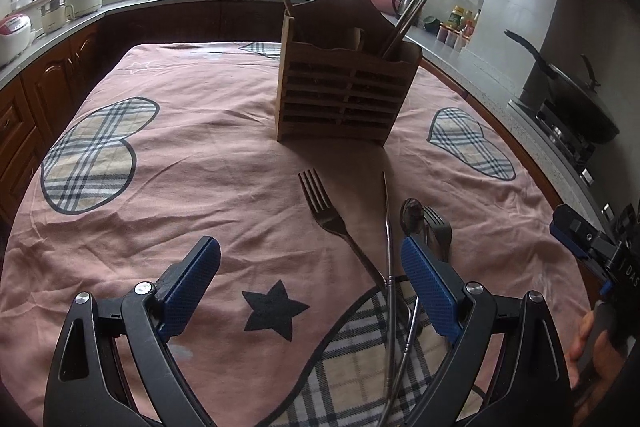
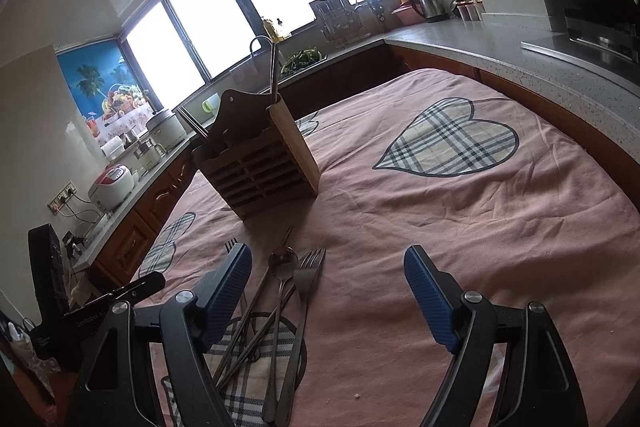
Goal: Organize utensils
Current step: 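Move both open tools back down to the remaining utensils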
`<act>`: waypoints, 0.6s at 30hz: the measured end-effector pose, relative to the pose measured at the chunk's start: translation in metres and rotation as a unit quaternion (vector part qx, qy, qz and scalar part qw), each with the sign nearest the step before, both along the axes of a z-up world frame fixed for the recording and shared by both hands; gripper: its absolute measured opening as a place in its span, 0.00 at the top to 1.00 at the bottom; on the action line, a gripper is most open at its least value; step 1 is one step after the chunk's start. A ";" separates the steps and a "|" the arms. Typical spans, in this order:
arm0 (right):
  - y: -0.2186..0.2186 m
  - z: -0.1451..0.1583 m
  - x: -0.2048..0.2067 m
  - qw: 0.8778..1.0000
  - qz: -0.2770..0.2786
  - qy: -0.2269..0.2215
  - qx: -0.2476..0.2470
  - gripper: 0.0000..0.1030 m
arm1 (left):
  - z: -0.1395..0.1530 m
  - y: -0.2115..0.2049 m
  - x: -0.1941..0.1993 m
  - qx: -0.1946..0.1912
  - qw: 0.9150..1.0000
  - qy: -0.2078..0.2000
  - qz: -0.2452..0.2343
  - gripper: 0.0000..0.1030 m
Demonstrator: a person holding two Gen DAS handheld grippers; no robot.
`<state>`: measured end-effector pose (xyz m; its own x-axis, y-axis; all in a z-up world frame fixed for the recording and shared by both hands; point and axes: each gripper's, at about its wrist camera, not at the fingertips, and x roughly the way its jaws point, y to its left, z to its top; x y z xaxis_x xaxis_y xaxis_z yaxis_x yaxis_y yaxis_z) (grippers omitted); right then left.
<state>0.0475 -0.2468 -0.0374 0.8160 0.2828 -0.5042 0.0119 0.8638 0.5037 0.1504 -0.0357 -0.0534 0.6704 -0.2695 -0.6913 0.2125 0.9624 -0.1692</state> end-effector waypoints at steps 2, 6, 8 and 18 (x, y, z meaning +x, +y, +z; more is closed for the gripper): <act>-0.002 -0.002 0.002 1.000 0.000 0.003 0.002 0.22 | -0.003 -0.011 0.007 0.011 1.000 0.008 -0.011 0.09; -0.007 -0.006 0.007 1.000 -0.003 0.011 0.006 0.23 | -0.005 -0.029 0.026 0.019 0.999 0.018 -0.027 0.09; -0.009 -0.008 0.009 1.000 -0.005 0.014 0.009 0.24 | -0.005 -0.036 0.038 0.022 0.999 0.021 -0.031 0.13; -0.006 -0.022 0.034 0.998 0.025 0.056 0.006 0.53 | -0.014 -0.067 0.099 0.038 0.996 0.053 -0.054 0.26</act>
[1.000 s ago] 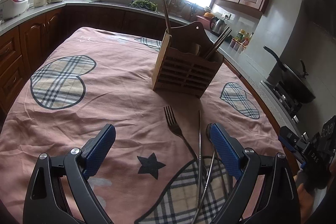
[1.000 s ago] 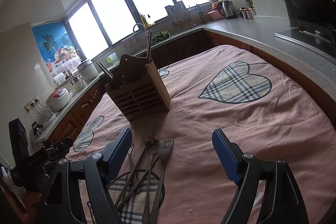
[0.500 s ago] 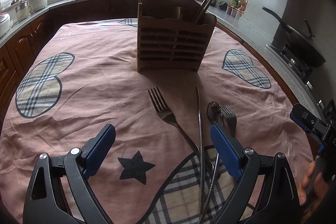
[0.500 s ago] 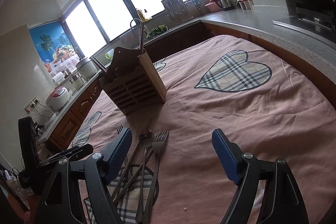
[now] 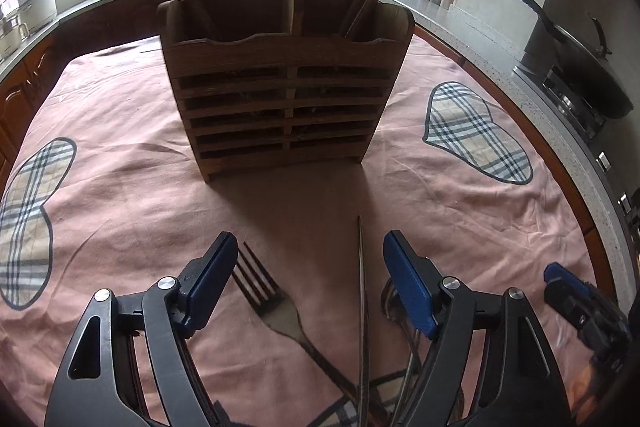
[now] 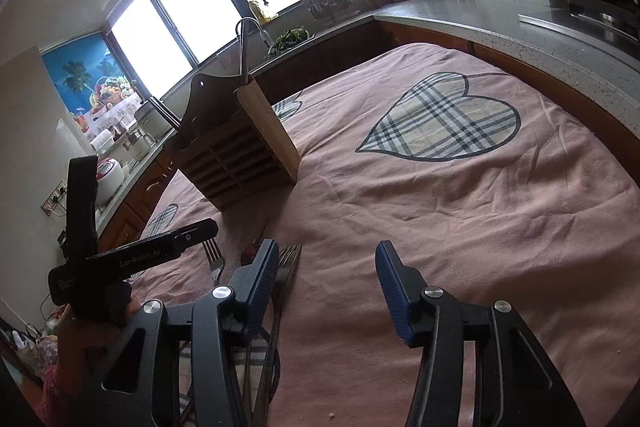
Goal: Organize utensils
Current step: 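Move both open tools back down to the remaining utensils, then close the left tool on a metal chopstick while the right tool grasps a silver fork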
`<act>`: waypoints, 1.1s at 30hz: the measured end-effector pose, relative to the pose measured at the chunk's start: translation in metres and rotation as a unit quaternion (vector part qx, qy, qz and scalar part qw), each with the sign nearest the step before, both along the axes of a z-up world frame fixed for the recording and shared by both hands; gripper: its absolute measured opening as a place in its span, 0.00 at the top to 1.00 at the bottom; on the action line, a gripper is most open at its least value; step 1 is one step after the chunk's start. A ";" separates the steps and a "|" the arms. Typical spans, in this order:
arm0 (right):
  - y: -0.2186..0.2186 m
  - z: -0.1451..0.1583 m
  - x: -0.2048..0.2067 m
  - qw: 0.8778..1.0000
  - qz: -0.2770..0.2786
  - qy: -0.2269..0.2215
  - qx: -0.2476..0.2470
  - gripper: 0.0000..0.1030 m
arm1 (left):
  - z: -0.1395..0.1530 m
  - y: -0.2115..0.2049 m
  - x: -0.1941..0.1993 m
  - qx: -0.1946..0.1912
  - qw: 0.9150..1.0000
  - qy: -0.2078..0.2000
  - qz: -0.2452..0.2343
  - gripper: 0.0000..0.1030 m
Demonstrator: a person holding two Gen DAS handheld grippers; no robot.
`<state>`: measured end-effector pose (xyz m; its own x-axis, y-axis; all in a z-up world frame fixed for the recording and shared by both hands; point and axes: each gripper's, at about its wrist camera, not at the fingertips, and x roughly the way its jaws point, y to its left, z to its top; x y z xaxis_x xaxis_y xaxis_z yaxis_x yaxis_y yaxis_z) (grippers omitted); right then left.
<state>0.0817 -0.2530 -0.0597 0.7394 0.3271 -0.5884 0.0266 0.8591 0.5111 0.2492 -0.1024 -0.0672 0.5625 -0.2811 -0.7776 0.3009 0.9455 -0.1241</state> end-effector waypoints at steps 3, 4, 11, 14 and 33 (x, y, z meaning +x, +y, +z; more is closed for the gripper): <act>0.014 -0.009 0.011 0.999 0.033 0.025 -0.007 0.58 | -0.007 -0.009 0.015 0.005 1.000 0.016 -0.009 0.33; 0.019 -0.012 0.014 0.998 0.045 0.034 -0.008 0.59 | -0.009 -0.012 0.018 0.007 1.000 0.020 -0.012 0.35; 0.052 -0.029 0.027 0.992 0.103 0.066 -0.028 0.59 | -0.024 -0.030 0.027 0.020 0.998 0.039 -0.040 0.45; 0.062 -0.027 0.031 0.991 0.113 0.063 -0.045 0.59 | -0.032 -0.032 0.029 0.028 0.998 0.047 -0.043 0.55; 0.056 -0.025 0.032 0.992 0.107 0.055 -0.042 0.82 | -0.008 0.002 0.001 -0.033 0.998 0.032 -0.043 0.96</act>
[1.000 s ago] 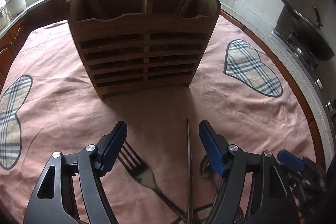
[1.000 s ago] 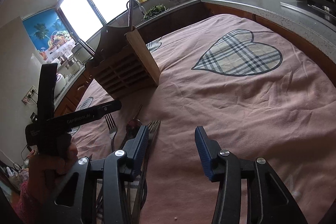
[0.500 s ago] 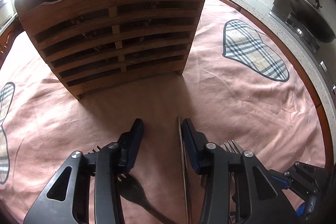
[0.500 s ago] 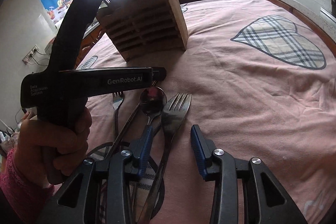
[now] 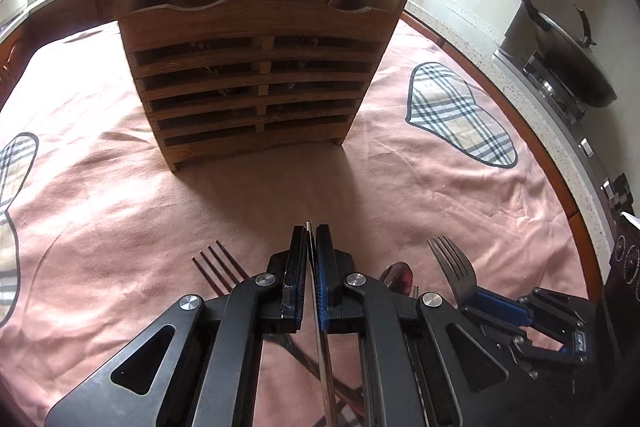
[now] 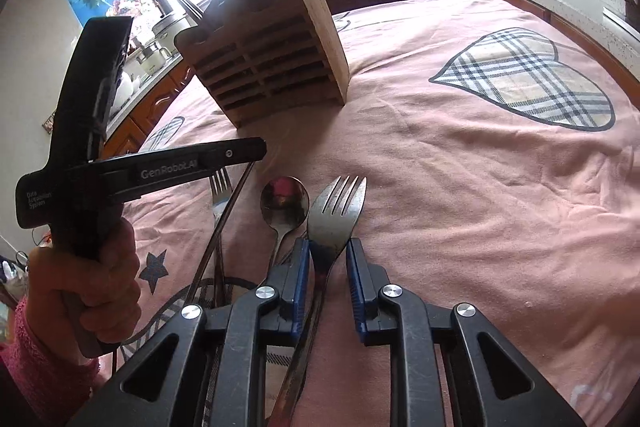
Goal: Organize utensils
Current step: 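Close the left tool on a metal chopstick while the right tool grasps a silver fork, then lift the chopstick and fork and carry them over the wooden holder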
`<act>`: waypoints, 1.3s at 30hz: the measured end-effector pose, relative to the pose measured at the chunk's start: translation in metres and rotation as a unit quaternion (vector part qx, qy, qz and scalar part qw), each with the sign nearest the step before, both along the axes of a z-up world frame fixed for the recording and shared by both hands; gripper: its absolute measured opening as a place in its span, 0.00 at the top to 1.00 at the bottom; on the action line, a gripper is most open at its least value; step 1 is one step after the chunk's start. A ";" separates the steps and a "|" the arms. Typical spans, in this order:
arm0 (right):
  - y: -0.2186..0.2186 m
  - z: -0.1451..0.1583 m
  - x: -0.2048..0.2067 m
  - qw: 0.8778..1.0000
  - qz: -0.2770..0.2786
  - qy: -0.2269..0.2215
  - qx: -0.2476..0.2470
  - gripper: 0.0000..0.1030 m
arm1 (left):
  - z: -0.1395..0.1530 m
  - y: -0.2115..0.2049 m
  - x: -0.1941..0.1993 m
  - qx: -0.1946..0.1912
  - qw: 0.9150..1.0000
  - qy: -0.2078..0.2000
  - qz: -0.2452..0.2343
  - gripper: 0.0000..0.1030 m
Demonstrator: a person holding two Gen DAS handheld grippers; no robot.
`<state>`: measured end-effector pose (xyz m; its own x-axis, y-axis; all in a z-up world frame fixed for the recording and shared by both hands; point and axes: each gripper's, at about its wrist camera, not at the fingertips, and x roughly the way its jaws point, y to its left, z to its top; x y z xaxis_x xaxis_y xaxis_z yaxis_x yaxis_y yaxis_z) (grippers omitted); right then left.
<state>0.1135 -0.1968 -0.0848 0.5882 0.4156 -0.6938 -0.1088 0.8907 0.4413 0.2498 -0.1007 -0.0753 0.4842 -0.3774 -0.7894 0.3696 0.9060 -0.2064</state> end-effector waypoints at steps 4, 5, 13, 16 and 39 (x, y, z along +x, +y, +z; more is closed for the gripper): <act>-0.007 0.010 -0.006 1.000 -0.008 -0.014 0.007 0.82 | 0.015 0.019 -0.017 -0.021 1.000 -0.013 0.012 0.96; -0.008 0.013 -0.008 1.000 -0.011 -0.018 0.010 0.82 | 0.018 0.022 -0.020 -0.025 0.999 -0.016 0.015 0.96; -0.012 0.038 -0.017 0.998 -0.022 -0.052 0.017 0.83 | 0.050 0.059 -0.047 -0.062 0.996 -0.047 0.039 0.97; -0.012 0.047 -0.018 0.998 -0.025 -0.063 0.021 0.98 | 0.062 0.071 -0.058 -0.072 0.995 -0.059 0.046 0.97; -0.013 0.097 -0.030 0.988 -0.049 -0.147 0.022 0.98 | 0.119 0.116 -0.093 -0.124 0.977 -0.143 0.096 0.97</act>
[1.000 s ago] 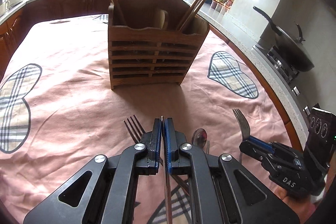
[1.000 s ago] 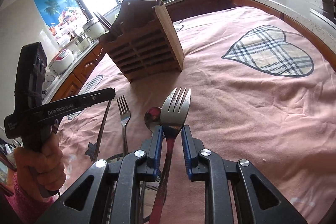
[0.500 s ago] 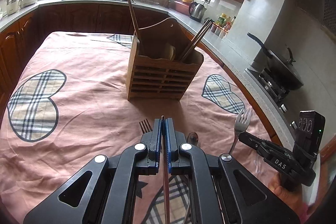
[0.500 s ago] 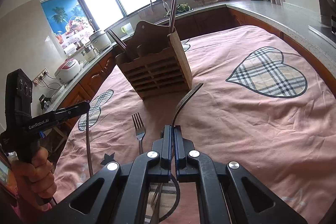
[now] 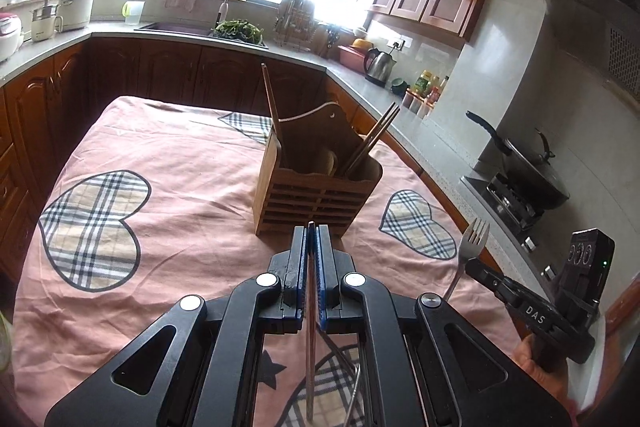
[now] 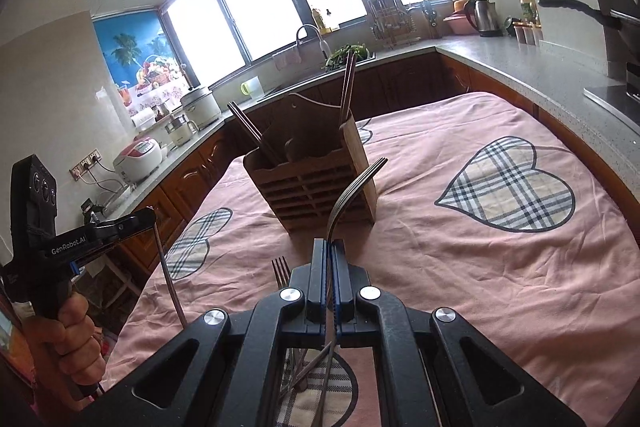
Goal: Organize utensils
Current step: 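Lift the chopstick and fork and carry them over the wooden holder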
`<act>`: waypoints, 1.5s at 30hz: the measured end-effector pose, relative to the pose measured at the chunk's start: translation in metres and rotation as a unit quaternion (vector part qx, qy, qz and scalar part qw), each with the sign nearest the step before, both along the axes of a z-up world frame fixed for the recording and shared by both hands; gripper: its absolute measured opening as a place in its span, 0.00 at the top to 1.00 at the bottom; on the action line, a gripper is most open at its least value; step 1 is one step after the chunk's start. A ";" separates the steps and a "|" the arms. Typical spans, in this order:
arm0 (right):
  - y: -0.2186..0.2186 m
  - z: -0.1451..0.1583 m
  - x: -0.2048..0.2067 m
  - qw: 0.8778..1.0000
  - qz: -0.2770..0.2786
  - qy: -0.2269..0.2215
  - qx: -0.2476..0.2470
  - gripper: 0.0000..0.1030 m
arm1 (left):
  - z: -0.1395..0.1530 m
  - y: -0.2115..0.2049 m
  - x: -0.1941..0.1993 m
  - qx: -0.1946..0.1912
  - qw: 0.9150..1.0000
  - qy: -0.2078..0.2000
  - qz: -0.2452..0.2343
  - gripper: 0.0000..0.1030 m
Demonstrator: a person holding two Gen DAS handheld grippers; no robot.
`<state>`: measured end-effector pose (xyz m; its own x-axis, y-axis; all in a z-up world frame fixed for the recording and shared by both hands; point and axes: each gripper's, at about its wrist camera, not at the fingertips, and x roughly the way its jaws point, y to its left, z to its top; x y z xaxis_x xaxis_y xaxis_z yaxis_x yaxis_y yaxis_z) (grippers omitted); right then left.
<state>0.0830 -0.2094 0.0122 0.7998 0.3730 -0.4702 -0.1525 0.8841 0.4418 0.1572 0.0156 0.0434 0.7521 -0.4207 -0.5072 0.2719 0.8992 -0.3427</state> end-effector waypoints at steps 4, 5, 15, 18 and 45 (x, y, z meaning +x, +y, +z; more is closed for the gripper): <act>-0.005 0.010 0.002 1.000 -0.009 -0.018 0.004 0.98 | 0.012 0.009 0.000 -0.015 1.000 -0.020 0.015 0.97; -0.005 0.012 0.002 1.000 -0.011 -0.022 0.004 0.98 | 0.015 0.010 0.000 -0.018 0.999 -0.025 0.017 0.97; -0.007 0.027 0.012 0.999 -0.019 -0.049 0.007 0.98 | 0.039 0.021 0.003 -0.036 0.997 -0.061 0.030 0.97; -0.008 0.029 0.017 0.998 -0.020 -0.053 0.008 0.98 | 0.047 0.025 0.005 -0.043 0.996 -0.071 0.034 0.97; -0.001 0.072 0.110 0.982 -0.082 -0.169 -0.033 0.98 | 0.105 0.033 0.080 -0.092 0.980 -0.155 0.082 0.97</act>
<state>0.1925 -0.2103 0.0840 0.9612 0.2038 -0.1861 -0.1337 0.9338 0.3318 0.2376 0.0485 0.1482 0.9232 -0.3443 -0.1710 0.2454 0.8701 -0.4275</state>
